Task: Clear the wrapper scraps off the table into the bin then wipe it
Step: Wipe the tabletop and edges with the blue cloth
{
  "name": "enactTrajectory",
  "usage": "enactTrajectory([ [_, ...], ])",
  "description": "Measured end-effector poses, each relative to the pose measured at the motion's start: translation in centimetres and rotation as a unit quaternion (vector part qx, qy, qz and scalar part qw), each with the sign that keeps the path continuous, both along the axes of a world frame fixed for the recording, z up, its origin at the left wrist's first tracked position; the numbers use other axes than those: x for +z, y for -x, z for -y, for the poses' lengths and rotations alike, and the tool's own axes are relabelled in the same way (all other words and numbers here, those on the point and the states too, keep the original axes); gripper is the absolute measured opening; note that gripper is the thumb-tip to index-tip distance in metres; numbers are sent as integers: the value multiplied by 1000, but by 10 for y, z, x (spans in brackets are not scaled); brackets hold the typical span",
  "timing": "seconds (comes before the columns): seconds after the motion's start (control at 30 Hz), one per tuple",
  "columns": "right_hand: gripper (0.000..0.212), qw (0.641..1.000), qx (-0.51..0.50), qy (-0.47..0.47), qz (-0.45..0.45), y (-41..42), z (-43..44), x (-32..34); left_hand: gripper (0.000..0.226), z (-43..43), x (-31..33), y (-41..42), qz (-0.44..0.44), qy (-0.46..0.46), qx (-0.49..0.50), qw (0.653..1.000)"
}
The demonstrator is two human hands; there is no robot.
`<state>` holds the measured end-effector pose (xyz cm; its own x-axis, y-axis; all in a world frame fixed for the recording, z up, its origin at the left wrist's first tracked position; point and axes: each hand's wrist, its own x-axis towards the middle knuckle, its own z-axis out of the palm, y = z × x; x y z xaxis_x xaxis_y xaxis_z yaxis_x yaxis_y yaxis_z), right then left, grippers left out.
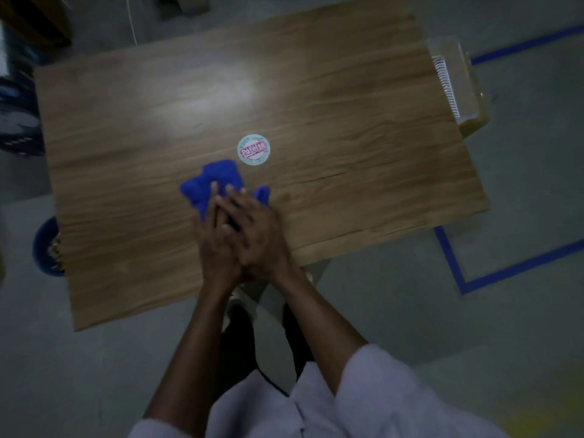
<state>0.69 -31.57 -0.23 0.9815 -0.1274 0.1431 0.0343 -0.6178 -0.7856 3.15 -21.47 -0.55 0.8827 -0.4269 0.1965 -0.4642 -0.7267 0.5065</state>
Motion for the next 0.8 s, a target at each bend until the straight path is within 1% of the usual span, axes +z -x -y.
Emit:
enactTrajectory([
  [0.07, 58, 992, 52, -23, -115, -7, -17, -31, 69, -20, -35, -4, -42, -115, 22, 992],
  [0.1, 58, 989, 53, -39, -131, -7, -16, -41, 71, -18, -49, -5, -65, -140, 32, 987],
  [0.13, 57, 990, 37, -62, -125, -4, -10, -48, 68, -9, -59, -8, -68, -142, 32, 987],
  [0.2, 55, 985, -41, -127, -110, 2, 12, -48, 58, 26, -72, -14, -64, -109, -16, 992],
  [0.23, 56, 975, -93, -161, -119, 8, 26, -46, 57, 48, -70, -15, -63, -73, -50, 994],
  [0.27, 57, 965, -149, -177, -125, 15, 41, -43, 54, 74, -62, -14, -82, -48, -79, 992],
  [0.3, 62, 952, -211, -178, -133, 23, 56, -42, 51, 99, -49, -10, -130, -14, -105, 986],
  [0.33, 69, 937, -276, -164, -139, 33, 71, -39, 50, 124, -34, 0, -202, 14, -119, 972],
  [0.4, 81, 897, -400, -122, -142, 53, 100, -31, 53, 165, -7, 20, -320, 48, -194, 926],
  [0.47, 78, 851, -489, -94, -169, 73, 121, -12, 67, 188, 14, 40, -439, 69, -208, 871],
  [0.5, 73, 839, -509, -81, -175, 82, 126, 0, 65, 188, 24, 45, -468, 87, -204, 856],
  [0.53, 69, 844, -507, -62, -162, 86, 125, 11, 54, 176, 35, 46, -530, 123, -198, 815],
  [0.57, 65, 867, -481, -36, -126, 87, 119, 23, 42, 166, 48, 48, -618, 164, -160, 752],
  [0.6, 61, 898, -433, -4, -76, 82, 109, 34, 40, 160, 59, 47, -634, 172, -110, 746],
  [0.63, 58, 930, -368, 17, -22, 74, 95, 39, 41, 149, 61, 45, -596, 148, -47, 788],
  [0.67, 56, 953, -303, 21, 23, 63, 79, 43, 44, 130, 64, 37, -550, 129, -8, 825],
  [0.7, 56, 967, -251, 1, 47, 50, 62, 46, 46, 111, 74, 25, -498, 101, 16, 861],
  [0.73, 55, 975, -214, -21, 55, 35, 46, 47, 47, 91, 80, 6, -414, 113, 26, 903],
  [0.77, 54, 980, -191, -30, 51, 21, 31, 48, 50, 71, 81, -14, -335, 142, 35, 931],
  [0.8, 53, 983, -175, -34, 38, 9, 18, 46, 53, 57, 64, -33, -273, 163, 47, 947],
])
